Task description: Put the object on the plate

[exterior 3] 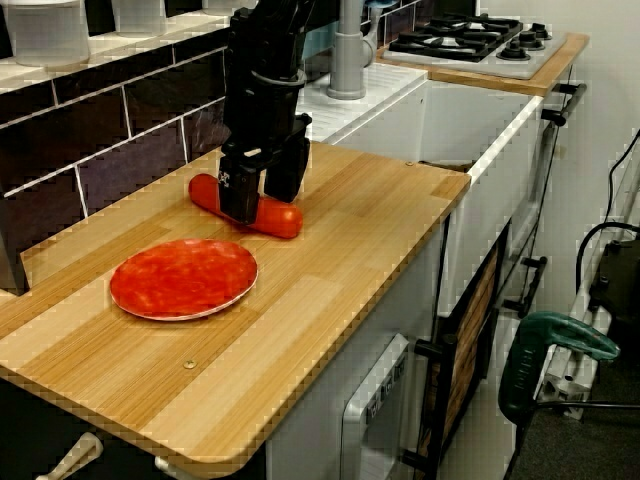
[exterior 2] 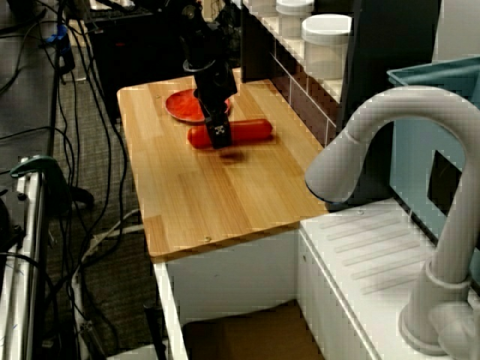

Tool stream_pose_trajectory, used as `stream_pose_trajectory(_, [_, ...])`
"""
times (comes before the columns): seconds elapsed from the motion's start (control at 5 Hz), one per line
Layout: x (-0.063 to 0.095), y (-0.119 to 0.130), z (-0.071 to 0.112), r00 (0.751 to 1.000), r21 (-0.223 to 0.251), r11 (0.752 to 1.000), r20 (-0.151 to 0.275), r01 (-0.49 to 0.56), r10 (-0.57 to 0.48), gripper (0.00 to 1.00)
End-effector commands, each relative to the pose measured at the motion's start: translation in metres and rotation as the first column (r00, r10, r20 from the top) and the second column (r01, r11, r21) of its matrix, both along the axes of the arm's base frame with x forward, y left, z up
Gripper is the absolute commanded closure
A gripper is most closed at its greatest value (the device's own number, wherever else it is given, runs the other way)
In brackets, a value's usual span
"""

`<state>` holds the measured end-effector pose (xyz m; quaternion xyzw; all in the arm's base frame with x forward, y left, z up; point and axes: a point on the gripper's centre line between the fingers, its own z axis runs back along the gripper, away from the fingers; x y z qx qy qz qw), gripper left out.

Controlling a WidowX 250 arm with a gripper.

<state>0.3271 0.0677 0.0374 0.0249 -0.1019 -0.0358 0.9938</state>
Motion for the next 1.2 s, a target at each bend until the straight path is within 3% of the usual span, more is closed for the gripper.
stream_pose_trajectory(0.0, [0.012, 0.003, 0.007, 0.999, 0.000, 1.000, 0.035, 0.026, -0.026, 0.00])
stream_pose_trajectory(0.2, [0.009, 0.003, 0.006, 0.998, 0.014, 0.999, 0.042, 0.045, -0.045, 1.00])
stream_pose_trajectory(0.4, [0.007, 0.004, 0.004, 0.998, 0.008, 0.999, 0.030, 0.052, -0.052, 1.00])
stream_pose_trajectory(0.6, [0.007, 0.007, 0.016, 0.998, -0.021, 0.998, 0.015, 0.064, -0.064, 1.00])
stream_pose_trajectory(1.0, [-0.005, 0.026, 0.066, 0.994, -0.087, 0.994, 0.089, 0.063, -0.055, 1.00])
